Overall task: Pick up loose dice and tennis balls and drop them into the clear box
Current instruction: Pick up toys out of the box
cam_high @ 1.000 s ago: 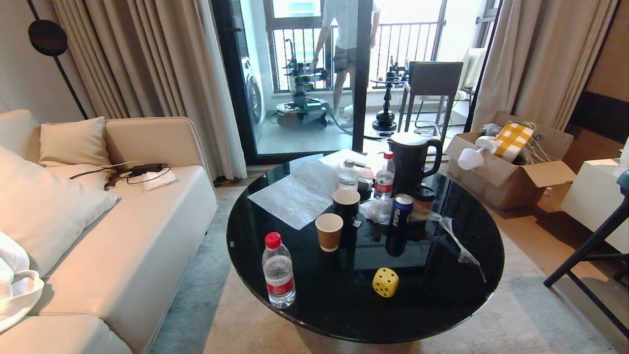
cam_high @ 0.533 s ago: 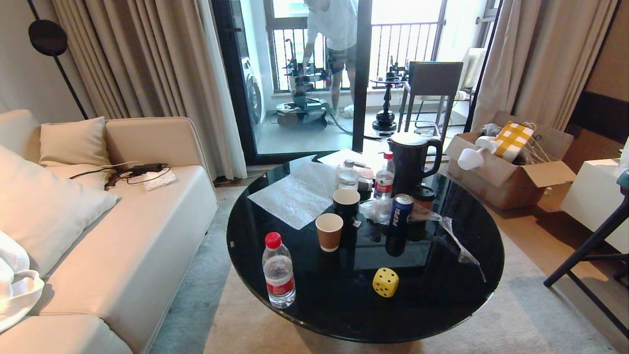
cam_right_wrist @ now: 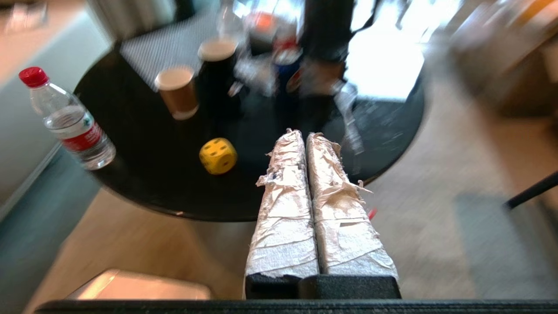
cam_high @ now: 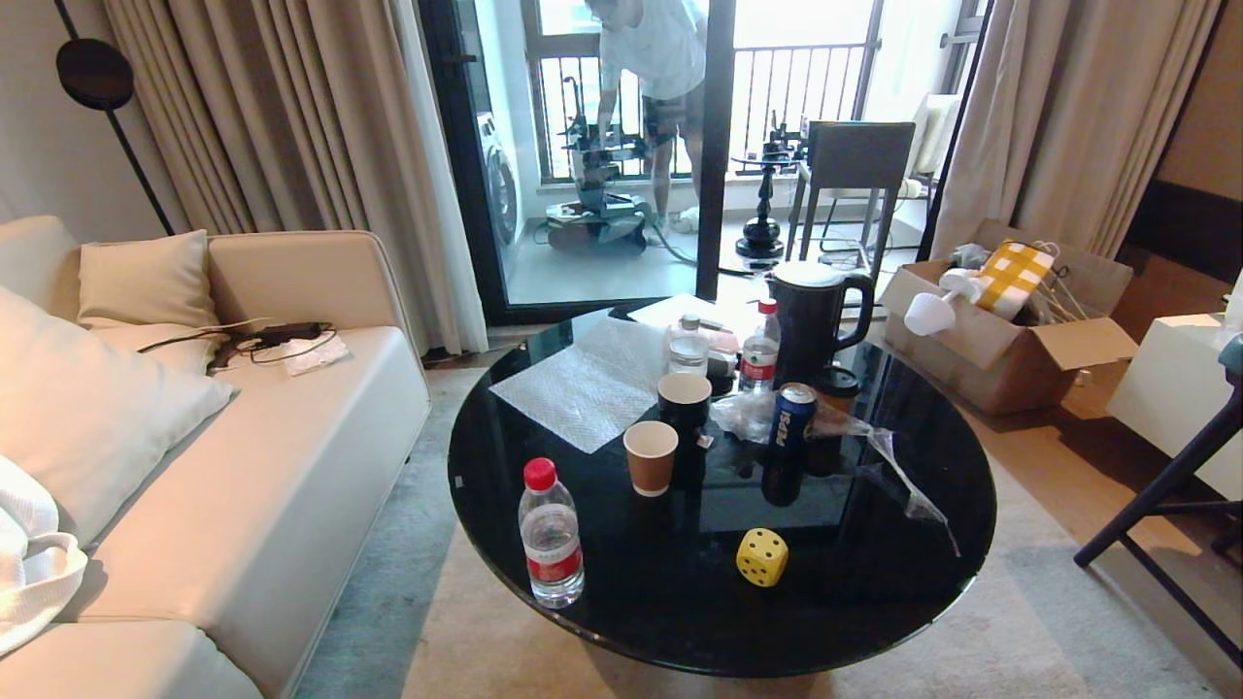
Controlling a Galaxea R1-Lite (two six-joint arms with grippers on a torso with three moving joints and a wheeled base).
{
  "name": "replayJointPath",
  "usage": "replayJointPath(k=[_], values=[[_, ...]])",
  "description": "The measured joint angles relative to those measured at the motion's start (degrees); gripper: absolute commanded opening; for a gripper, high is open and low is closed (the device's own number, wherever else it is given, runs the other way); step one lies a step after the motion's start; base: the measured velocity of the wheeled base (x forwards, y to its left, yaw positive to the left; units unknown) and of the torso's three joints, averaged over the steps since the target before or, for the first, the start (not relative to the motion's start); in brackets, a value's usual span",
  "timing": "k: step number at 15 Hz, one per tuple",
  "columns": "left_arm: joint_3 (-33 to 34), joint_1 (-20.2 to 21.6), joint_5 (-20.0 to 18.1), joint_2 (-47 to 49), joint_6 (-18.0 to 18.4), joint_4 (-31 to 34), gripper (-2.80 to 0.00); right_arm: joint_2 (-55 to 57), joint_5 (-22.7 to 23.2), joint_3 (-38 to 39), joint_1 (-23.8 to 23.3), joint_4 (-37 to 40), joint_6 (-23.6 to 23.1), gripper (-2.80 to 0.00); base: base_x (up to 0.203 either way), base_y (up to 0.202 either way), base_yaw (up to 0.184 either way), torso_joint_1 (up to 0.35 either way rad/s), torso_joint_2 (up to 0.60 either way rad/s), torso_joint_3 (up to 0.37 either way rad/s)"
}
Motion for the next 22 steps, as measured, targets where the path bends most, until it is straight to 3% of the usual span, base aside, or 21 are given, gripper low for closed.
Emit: replayJointPath(k=[3, 7, 14, 21, 22], values=[[0.0, 0.0, 0.0, 0.0, 0.0, 0.0, -2.8, 23.2, 2.0, -10.2, 2.9, -3.9, 1.3, -2.8, 0.0, 0.0, 0.0, 0.0, 0.0, 0.0], [0.0, 0.0, 0.0, 0.0, 0.0, 0.0, -2.8, 44.6, 3.6, -22.7, 7.4, -9.2, 3.3, -2.8, 0.0, 0.0, 0.0, 0.0, 0.0, 0.0], [0.0, 0.0, 0.0, 0.0, 0.0, 0.0, -2.8, 64.7, 3.7, -30.1, 14.4, -11.2, 2.8, -2.8, 0.0, 0.0, 0.0, 0.0, 0.0, 0.0], [0.0, 0.0, 0.0, 0.0, 0.0, 0.0, -2.8, 75.1, 1.5, -31.3, 15.7, -13.1, 2.7, -2.8, 0.0, 0.0, 0.0, 0.0, 0.0, 0.0], [0.0, 0.0, 0.0, 0.0, 0.0, 0.0, -2.8, 76.1, 1.1, -31.5, 15.7, -13.1, 2.6, 0.0, 0.0, 0.0, 0.0, 0.0, 0.0, 0.0]])
